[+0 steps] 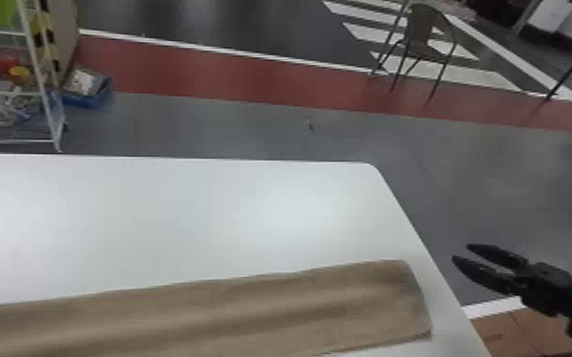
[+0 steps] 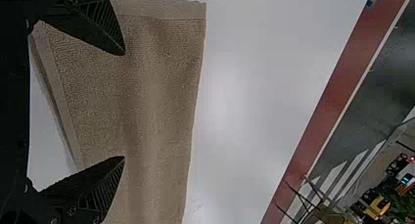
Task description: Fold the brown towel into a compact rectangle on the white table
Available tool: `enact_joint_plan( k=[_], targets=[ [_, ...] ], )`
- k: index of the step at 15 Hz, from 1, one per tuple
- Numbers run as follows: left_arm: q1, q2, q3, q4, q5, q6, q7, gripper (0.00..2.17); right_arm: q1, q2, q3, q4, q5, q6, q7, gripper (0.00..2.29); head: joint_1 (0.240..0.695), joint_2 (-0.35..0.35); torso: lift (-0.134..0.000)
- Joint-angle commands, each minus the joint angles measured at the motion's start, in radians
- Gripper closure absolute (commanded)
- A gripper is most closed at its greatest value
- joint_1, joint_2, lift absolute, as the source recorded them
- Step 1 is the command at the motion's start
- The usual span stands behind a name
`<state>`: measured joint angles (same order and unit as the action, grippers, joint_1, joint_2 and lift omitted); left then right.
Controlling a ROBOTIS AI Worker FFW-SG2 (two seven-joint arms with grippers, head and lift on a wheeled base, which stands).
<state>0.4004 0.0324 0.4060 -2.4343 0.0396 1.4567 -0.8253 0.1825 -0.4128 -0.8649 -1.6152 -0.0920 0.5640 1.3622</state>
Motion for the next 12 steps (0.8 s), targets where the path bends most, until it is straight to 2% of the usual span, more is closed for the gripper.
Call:
enact_joint_plan(
  k=[1,12],
  targets=[
    [0.000,-0.002,0.000,-0.002,0.002,0.000,0.000,0.14,0.000,0.000,0.001,0.001,0.000,0.000,0.005,0.19,0.695,-0.350,-0.122],
    [0.017,-0.008,-0.006,-0.045,0.028,0.000,-0.006,0.15,-0.008,0.005,-0.003,0.001,-0.015,0.003,0.005,0.19,0.695,-0.350,-0.122]
  ],
)
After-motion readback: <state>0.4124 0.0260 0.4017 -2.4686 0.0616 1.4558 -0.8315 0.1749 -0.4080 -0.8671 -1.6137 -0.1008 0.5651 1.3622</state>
